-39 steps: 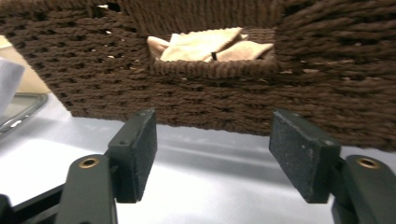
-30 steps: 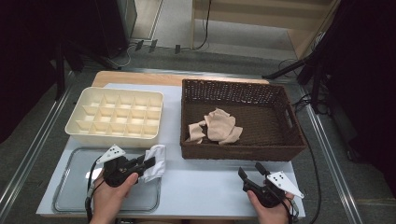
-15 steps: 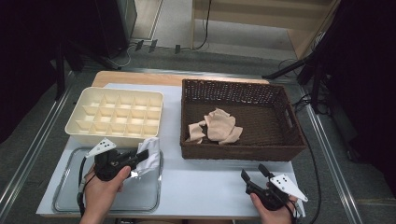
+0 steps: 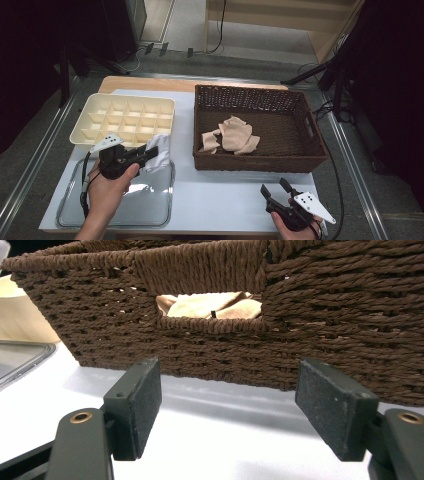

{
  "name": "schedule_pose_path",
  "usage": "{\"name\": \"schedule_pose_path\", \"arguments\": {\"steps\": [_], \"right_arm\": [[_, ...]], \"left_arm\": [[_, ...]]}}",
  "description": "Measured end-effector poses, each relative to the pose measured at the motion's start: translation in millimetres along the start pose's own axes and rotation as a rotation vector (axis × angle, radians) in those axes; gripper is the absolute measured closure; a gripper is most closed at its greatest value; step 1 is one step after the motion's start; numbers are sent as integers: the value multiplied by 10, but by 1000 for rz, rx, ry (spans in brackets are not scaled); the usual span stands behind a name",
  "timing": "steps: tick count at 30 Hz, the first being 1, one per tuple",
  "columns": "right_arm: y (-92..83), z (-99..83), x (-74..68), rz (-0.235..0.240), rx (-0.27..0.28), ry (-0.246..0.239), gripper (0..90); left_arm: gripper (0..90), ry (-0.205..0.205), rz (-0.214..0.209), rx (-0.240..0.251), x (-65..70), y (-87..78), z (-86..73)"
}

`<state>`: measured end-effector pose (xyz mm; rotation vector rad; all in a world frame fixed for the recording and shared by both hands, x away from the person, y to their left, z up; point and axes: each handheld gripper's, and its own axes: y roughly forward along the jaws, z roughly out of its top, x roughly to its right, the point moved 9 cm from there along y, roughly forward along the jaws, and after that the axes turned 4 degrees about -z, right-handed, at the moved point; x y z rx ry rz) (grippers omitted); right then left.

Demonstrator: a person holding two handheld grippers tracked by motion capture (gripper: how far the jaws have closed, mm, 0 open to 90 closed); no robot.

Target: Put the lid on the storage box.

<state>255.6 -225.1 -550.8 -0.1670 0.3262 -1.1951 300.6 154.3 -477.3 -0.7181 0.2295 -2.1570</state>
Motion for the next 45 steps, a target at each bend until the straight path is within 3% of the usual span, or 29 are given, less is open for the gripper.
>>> {"name": "schedule_pose_path", "arguments": {"steps": [6,11,19,27,32,34,40,45], "right_arm": [[-9,-6,-40,10,-6,-7,275],[10,4,-43,15,-5,-6,277],[33,-18,-25,15,-17,-3,279],[53,-31,-54,24,-24,-8,280],[57,-46,-43,25,-31,-3,284],[59,-48,-34,23,-30,1,285],[56,-52,-26,20,-34,3,289],[59,-56,-30,22,-37,7,290]], "left_arm": [[681,-9,33,0,-125,5,139],[681,-42,50,2,-283,20,247],[679,-71,84,-7,-491,171,348],[676,-65,125,-99,-641,445,179],[675,-56,121,-177,-663,588,72],[674,-67,119,-198,-667,620,47],[664,-8,160,-245,-671,657,12],[590,-6,138,-247,-681,624,30]]}}
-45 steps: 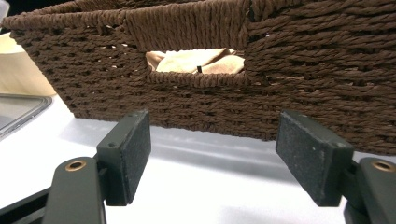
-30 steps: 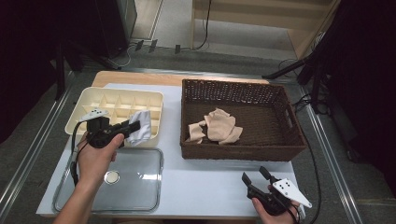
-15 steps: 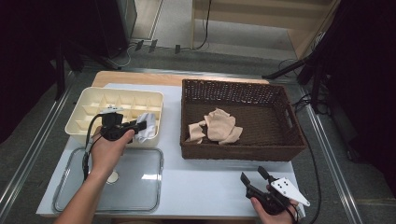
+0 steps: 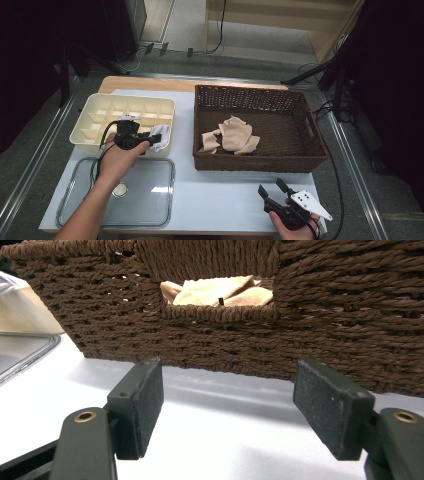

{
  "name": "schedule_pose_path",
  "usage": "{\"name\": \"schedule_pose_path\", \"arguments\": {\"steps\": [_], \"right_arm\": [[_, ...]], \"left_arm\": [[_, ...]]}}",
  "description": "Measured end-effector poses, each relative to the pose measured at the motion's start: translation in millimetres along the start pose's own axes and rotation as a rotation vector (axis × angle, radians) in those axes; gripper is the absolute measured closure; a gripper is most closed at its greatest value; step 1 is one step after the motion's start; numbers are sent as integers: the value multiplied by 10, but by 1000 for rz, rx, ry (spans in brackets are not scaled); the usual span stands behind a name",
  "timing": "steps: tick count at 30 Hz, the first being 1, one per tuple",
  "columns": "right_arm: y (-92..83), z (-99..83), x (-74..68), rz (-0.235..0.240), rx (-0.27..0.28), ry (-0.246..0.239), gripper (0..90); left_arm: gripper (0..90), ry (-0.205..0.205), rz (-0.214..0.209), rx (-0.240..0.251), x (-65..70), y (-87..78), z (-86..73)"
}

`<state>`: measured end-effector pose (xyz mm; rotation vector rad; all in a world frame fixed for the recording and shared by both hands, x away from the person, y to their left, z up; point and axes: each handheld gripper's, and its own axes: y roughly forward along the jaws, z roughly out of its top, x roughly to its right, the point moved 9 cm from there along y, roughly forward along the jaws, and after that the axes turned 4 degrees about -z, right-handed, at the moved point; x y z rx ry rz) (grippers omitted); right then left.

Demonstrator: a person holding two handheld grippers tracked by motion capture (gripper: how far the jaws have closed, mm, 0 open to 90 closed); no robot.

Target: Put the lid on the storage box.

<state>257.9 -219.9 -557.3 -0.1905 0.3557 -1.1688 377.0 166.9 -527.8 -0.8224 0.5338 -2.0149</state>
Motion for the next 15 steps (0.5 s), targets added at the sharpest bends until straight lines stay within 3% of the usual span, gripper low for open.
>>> {"name": "schedule_pose_path", "arguments": {"steps": [4,7,9,12,15], "right_arm": [[-3,2,15,-1,-1,4,290],[3,3,28,-3,0,8,290],[2,2,28,-2,0,6,290],[3,-4,31,-1,-2,4,290],[1,-5,35,-2,-3,7,291]], "left_arm": [[427,-32,-21,37,27,-47,57],[426,-43,-11,57,23,-68,102],[468,-55,-19,55,21,-77,110],[636,-41,-15,30,32,-70,88],[683,-32,-10,4,46,-63,61]]}}
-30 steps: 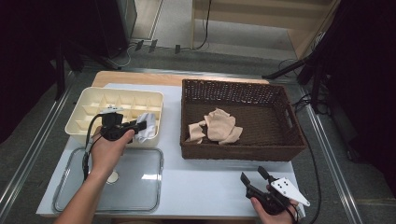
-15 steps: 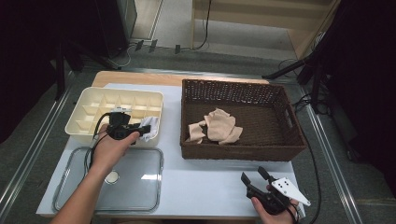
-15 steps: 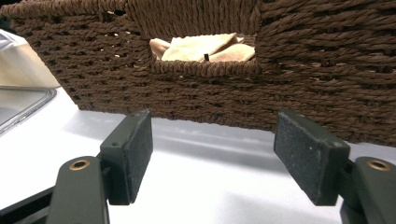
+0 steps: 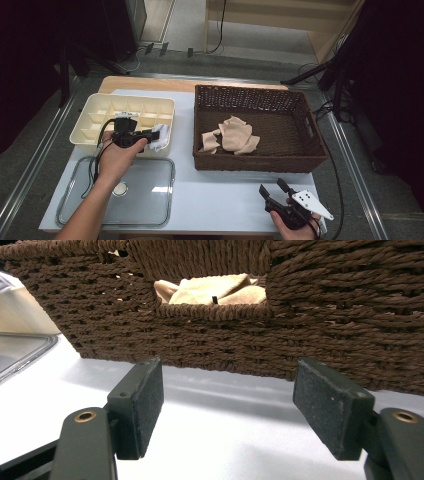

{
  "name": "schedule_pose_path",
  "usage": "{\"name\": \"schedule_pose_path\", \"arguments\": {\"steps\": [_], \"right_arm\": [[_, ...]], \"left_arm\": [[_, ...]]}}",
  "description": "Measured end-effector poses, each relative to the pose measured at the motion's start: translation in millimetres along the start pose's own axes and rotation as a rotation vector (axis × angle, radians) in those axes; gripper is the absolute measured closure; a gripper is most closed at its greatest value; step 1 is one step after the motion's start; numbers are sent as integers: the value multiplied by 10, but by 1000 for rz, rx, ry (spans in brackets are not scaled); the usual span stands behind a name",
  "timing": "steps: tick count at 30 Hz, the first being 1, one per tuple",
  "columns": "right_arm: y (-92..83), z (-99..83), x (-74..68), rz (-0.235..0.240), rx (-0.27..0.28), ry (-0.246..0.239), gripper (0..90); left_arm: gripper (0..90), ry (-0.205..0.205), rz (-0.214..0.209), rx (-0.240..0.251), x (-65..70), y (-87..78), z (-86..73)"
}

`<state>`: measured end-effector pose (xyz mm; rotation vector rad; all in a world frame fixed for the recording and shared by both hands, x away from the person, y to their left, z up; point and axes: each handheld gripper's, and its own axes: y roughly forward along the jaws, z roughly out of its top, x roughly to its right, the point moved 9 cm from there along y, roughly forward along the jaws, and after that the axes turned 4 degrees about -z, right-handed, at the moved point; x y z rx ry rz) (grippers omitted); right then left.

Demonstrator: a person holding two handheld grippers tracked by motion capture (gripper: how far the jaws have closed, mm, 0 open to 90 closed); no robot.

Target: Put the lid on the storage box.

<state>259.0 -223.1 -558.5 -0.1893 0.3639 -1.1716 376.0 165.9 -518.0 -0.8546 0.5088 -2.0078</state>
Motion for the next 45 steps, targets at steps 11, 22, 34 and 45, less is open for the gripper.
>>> {"name": "schedule_pose_path", "arguments": {"steps": [11,22,34,45], "right_arm": [[22,-35,-35,5,-17,-6,295],[2,-36,22,-2,-17,9,295],[34,-58,-14,0,-28,4,296],[35,-66,7,0,-31,9,299]], "left_arm": [[703,42,44,-127,55,130,-102],[294,-14,-120,59,-65,-246,-22],[140,145,-113,17,30,-176,-209],[309,15,-105,43,-14,-32,-115]]}}
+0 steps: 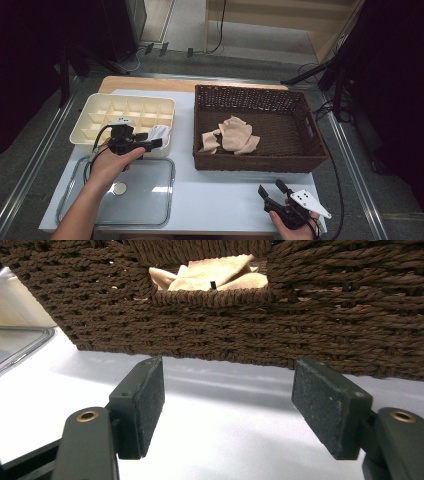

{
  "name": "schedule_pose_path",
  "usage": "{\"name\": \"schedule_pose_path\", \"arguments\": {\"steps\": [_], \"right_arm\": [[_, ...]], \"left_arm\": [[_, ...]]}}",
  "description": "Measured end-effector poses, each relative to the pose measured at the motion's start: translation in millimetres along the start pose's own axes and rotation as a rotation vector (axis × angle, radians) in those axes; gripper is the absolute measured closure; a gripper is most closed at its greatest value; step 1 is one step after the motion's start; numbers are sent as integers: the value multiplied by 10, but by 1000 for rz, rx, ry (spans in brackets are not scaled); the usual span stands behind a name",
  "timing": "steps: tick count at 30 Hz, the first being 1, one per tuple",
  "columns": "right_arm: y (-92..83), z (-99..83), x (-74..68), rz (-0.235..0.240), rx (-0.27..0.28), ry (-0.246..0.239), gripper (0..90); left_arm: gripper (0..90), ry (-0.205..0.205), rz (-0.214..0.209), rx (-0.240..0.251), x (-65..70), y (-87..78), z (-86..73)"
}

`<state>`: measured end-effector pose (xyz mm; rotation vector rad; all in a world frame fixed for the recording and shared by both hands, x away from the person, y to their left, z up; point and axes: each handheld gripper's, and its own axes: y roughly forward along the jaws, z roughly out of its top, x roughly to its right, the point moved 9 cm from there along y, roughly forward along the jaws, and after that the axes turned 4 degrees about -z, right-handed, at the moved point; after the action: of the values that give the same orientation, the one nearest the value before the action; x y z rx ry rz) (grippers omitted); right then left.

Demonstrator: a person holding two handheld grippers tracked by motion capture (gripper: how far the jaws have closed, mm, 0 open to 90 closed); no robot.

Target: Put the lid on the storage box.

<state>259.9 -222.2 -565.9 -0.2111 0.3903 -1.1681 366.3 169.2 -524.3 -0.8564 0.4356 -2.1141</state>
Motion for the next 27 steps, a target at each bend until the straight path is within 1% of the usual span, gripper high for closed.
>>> {"name": "schedule_pose_path", "arguments": {"steps": [1,2,3,4,5,7,8,10,11,12,14,16,18,19,20,22,23,25,27], "right_arm": [[1,-1,-2,-1,-1,0,300],[2,-2,-5,-1,-2,1,301],[2,-2,-6,-1,-1,-2,301],[2,-2,-7,-1,-1,-4,302],[2,-2,-7,-1,-2,-3,302],[3,-1,-5,-1,-2,0,303],[3,-1,-2,-1,-2,0,303],[5,-3,-2,-1,-3,0,304],[6,-4,-2,-1,-3,-1,304],[7,-5,-2,0,-4,-3,306],[9,-6,-3,0,-5,-1,307],[11,-7,-4,1,-6,-1,308],[13,-8,-5,3,-6,-3,308],[14,-8,-6,3,-6,-2,309],[15,-9,-7,3,-6,-2,309],[16,-10,-10,3,-7,-3,310],[17,-12,-13,4,-9,-2,311],[18,-15,-15,5,-10,-4,313],[17,-14,-16,6,-11,-2,313]], "left_arm": [[327,-5,16,1,-12,17,5],[350,-2,33,1,-18,27,7],[389,-1,51,-2,-18,40,9],[450,-10,57,-11,-9,46,7],[492,-23,65,-13,-6,45,15],[559,-34,81,-23,6,40,26],[580,-31,87,-26,16,43,29],[617,9,113,-56,55,48,24],[628,35,130,-76,85,57,20],[634,49,148,-91,100,64,19],[644,59,162,-119,124,89,4],[653,62,166,-150,130,134,-33],[657,56,177,-169,129,175,-51],[658,44,184,-175,124,193,-55],[659,30,187,-183,115,212,-58],[661,-11,181,-211,93,236,-66],[661,-21,184,-230,95,242,-63],[653,-21,190,-247,101,239,-56],[629,-4,171,-242,116,206,-37]]}}
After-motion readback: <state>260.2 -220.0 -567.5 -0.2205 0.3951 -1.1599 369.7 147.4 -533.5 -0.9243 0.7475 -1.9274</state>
